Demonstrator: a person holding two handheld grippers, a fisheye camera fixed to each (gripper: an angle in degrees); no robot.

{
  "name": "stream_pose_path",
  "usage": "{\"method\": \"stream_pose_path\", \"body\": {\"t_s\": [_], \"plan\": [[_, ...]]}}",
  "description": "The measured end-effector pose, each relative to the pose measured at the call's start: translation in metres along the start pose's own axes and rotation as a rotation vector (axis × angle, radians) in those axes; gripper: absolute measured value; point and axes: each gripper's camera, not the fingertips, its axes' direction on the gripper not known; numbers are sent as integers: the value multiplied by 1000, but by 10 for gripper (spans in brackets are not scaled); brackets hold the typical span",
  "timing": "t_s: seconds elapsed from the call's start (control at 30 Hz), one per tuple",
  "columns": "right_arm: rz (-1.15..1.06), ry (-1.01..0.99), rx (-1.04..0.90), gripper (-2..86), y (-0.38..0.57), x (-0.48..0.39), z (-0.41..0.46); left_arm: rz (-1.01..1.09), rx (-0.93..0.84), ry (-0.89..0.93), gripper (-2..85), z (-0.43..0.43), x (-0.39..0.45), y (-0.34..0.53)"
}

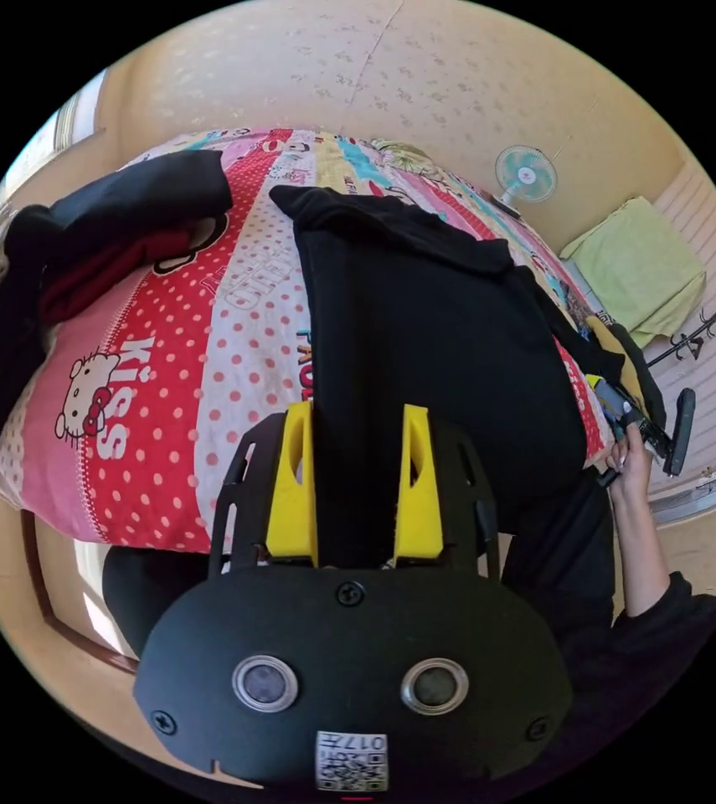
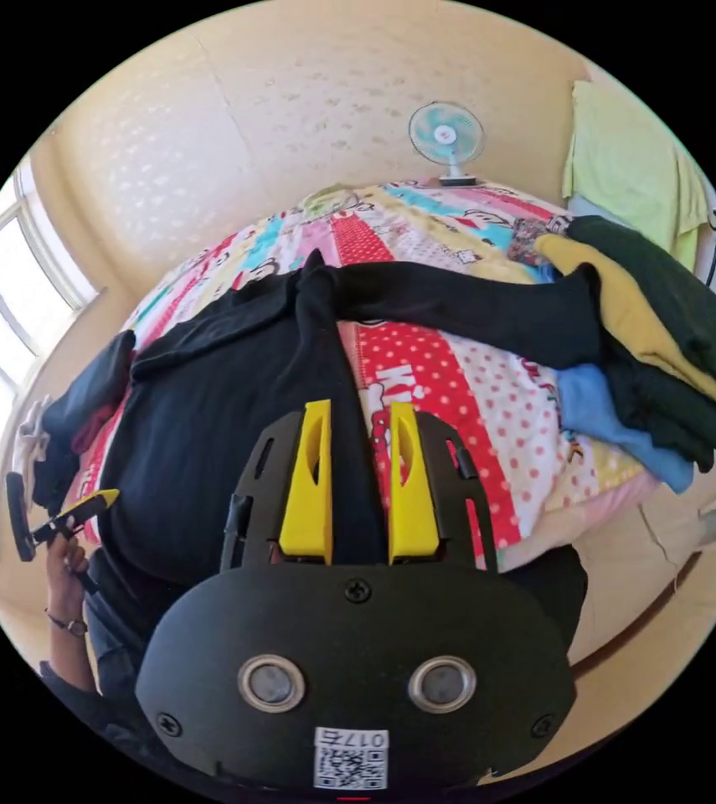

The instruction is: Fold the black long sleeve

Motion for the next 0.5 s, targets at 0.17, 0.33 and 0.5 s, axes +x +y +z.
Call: {"method": "stream_pose_path", "body": {"t_s": [0.17, 0.33, 0.5], "plan": [[-151, -166, -221, 30, 15, -1, 44, -52, -29, 88, 52, 9, -19, 0], [-251, -210, -377, 18, -3, -13, 4, 78, -122, 114, 49, -28, -10, 18], [-433, -99, -675, 20, 42, -21, 13, 106, -365, -8, 57, -29, -10, 63]]}}
